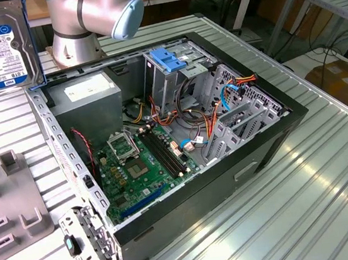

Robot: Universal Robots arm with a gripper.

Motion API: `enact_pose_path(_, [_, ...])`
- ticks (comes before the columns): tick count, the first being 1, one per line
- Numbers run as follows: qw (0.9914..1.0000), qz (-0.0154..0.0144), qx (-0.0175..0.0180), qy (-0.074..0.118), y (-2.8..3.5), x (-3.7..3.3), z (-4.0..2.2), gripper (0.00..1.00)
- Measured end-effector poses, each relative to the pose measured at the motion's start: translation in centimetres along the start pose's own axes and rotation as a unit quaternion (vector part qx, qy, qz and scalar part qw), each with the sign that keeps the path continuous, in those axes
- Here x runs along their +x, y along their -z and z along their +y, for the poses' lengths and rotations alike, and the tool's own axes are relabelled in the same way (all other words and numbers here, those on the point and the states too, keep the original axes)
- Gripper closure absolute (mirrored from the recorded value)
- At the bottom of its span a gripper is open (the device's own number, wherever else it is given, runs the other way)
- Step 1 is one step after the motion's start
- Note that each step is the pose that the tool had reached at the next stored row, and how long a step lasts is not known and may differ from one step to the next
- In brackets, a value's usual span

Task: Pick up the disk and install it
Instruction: 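Pick up the disk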

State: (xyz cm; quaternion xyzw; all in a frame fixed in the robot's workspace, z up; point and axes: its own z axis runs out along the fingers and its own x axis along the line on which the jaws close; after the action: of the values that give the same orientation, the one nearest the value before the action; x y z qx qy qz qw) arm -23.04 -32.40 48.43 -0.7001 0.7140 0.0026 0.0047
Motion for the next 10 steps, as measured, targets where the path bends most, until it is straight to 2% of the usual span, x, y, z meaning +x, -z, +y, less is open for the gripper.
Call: enact_pose_path(10, [1.0,0.0,0.0,0.0,0.0,0.0,-0.16,0.65])
